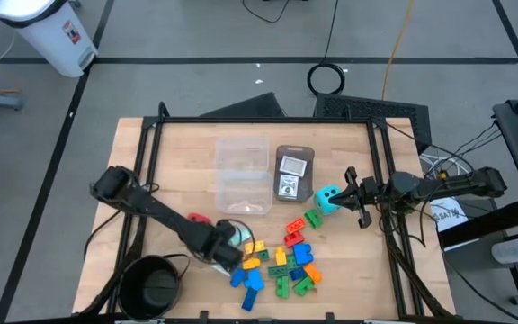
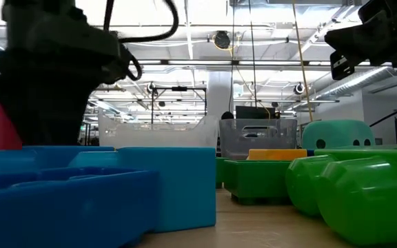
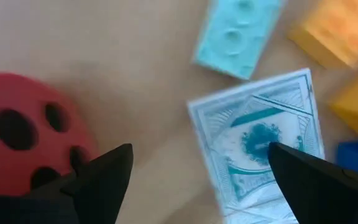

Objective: Pick & Place Toys
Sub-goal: Put the blue deck of cards into the black bin

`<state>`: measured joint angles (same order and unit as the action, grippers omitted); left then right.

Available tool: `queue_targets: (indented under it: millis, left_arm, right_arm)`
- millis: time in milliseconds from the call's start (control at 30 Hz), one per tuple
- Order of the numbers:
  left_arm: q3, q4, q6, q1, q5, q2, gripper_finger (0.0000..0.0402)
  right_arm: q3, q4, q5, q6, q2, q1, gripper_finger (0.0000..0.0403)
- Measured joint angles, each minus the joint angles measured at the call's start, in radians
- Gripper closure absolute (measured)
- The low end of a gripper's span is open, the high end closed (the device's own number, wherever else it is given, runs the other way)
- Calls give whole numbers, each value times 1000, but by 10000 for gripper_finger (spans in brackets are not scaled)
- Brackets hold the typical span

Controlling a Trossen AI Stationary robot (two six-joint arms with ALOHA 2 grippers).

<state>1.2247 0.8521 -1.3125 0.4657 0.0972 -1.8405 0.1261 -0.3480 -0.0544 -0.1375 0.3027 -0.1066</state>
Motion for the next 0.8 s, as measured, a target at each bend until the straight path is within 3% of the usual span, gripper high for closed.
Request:
queue_targets:
  millis: [133,233,433,800]
  left_arm:
    - [6,0,-57,-8,69,100,23]
    - [4,-2,-106,1,73,106,23]
    - [7,-80,-163,36,9,6,23]
    - [179,61,-183,50,0,-161,23]
  right_arm:
    - [0,1,0,0,0,0,403]
    - [0,1,0,0,0,0,403]
    - [0,1,0,0,1,0,403]
    - [0,1,0,0,1,0,403]
